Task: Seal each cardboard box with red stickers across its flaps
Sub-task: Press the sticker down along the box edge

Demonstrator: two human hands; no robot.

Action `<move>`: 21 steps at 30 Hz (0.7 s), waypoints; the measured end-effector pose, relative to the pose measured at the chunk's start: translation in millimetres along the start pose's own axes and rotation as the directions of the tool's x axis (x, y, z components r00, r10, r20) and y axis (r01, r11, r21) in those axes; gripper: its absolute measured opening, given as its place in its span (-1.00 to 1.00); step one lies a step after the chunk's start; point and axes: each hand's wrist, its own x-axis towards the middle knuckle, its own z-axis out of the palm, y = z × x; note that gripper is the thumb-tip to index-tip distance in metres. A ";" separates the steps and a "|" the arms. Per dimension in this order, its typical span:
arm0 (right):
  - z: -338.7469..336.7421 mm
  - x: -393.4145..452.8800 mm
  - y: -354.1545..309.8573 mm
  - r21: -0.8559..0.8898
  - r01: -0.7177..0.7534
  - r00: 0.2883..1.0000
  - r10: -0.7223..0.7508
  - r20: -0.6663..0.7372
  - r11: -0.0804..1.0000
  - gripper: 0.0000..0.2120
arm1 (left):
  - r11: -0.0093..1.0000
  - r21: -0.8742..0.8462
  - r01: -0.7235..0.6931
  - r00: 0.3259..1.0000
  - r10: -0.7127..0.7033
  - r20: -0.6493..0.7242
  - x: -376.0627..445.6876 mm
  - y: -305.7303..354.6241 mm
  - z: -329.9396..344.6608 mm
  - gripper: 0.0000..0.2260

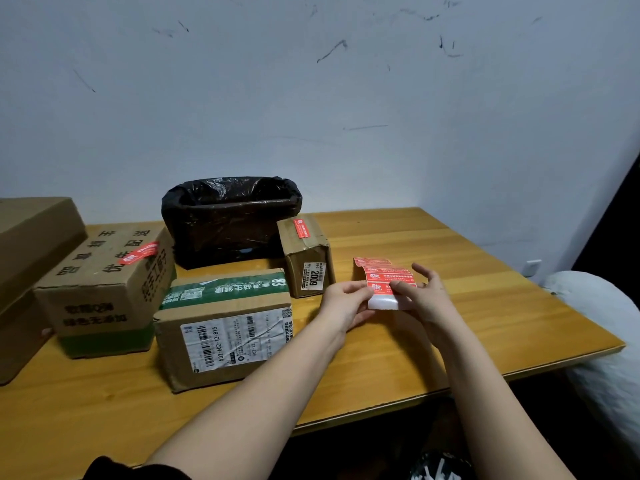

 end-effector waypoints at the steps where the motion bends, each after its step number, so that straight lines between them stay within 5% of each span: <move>1: 2.1 -0.6 0.8 -0.033 0.018 1.000 -0.018 -0.002 0.999 -0.39 | 1.000 0.012 -0.017 1.000 0.017 -0.010 0.9 -0.5 -0.2 -0.80; 3: 5.8 -0.8 5.0 -0.236 0.122 0.989 -0.138 -0.054 0.964 -0.37 | 0.998 0.039 -0.041 0.999 0.042 -0.027 2.4 -0.8 -0.5 -0.79; 6: 6.5 -5.2 12.6 -0.696 0.335 0.854 -0.517 -0.062 0.635 -0.44 | 0.997 0.069 -0.046 0.998 0.048 -0.028 5.5 -2.0 -1.8 -0.79; 10: 7.5 -7.7 13.9 -0.766 0.553 0.711 -0.665 0.228 0.329 -0.80 | 0.997 0.059 -0.045 0.999 0.046 -0.014 8.1 -3.0 -4.3 -0.73; 21: 11.5 -4.5 18.3 -0.782 0.546 0.724 -0.640 0.258 0.301 -0.83 | 0.973 0.143 -0.183 0.983 0.184 0.007 2.3 -1.2 -5.6 -0.69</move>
